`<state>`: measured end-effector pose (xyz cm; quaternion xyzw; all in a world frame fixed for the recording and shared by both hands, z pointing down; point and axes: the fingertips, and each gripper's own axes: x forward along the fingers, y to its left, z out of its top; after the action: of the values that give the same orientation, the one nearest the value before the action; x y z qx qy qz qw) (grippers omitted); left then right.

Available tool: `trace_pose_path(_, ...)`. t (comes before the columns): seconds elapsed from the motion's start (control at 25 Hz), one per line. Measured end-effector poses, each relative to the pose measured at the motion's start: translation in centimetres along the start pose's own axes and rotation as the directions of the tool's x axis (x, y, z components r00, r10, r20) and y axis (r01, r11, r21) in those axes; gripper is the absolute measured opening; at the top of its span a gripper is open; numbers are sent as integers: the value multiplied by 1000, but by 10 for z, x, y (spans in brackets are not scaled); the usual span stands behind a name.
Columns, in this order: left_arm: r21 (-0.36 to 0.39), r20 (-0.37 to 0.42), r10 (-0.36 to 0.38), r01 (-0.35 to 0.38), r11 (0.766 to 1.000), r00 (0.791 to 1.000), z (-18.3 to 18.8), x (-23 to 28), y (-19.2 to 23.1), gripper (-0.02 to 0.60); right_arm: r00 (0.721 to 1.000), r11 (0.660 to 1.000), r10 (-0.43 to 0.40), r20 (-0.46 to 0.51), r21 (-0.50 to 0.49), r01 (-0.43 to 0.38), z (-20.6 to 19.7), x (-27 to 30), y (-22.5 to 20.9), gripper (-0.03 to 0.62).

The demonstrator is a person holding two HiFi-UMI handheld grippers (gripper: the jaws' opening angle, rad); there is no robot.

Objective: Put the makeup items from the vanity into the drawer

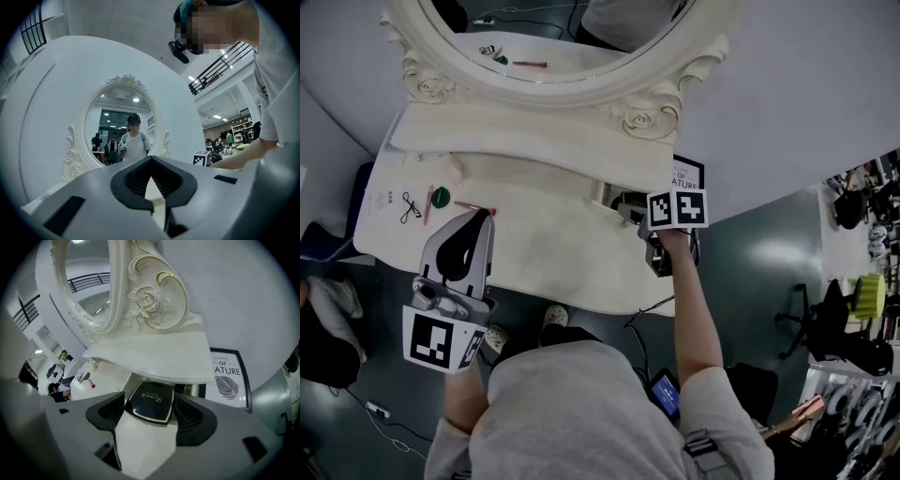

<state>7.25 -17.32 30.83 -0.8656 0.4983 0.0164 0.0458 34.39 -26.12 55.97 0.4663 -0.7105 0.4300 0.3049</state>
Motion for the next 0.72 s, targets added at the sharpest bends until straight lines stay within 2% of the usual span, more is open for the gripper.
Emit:
trace_pose_path(0.24, 3, -7, 19, -19, 1000, 1000, -1, 0, 6, 13, 999, 1000, -22, -25, 13, 22, 7, 10, -8, 316)
trace_pose_path(0.48, 6, -15, 40, -40, 999, 999, -4, 0, 13, 13, 999, 999, -37, 14, -7, 37, 7, 23, -8, 316)
trace_pose_path(0.72, 4, -21, 56, -56, 998, 998, -6, 0, 18, 13, 994, 993, -100, 38, -56, 102, 7, 28, -9, 316)
